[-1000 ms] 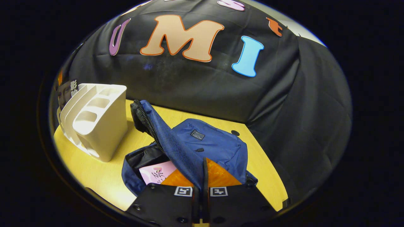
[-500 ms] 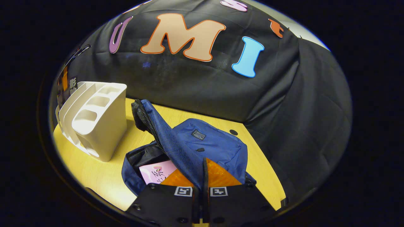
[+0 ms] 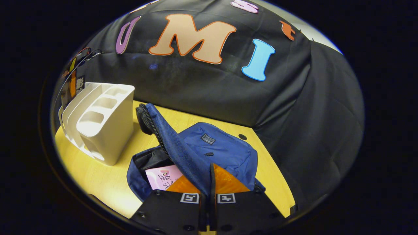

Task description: Open the schoolbag, grab two books from the bookshelf and put them into the schoolbag.

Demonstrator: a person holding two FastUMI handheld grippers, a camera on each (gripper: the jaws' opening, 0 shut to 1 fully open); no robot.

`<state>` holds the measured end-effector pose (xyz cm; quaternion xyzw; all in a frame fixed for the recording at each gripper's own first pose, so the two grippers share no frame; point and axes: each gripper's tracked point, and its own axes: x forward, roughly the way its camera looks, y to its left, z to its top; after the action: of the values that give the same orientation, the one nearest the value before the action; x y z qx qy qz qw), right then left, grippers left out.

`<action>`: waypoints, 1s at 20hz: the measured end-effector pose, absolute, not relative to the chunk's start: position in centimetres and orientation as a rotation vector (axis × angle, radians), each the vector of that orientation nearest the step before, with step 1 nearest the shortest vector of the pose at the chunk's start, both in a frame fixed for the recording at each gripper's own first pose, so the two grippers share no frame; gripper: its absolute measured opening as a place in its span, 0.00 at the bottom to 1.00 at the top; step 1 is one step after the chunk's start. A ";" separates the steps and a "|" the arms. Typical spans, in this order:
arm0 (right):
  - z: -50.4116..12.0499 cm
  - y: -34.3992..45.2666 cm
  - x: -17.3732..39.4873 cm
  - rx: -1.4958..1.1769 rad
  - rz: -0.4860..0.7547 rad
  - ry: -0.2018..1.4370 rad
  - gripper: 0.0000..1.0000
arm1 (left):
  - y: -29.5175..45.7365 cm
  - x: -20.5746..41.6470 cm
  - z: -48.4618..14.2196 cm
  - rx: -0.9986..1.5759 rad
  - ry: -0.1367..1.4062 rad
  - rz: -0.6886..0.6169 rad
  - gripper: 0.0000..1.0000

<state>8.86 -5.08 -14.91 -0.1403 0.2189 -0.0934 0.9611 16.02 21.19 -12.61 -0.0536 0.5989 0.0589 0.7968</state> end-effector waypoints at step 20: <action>-15.7 -5.0 8.3 -0.297 -0.126 0.450 0.06 | 19.4 8.2 -2.9 -0.053 1.153 0.195 0.39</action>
<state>8.29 -5.04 -15.72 -0.1464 0.2219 -0.0621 0.9620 8.23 19.43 -2.89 -0.0250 0.5441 0.0922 0.8335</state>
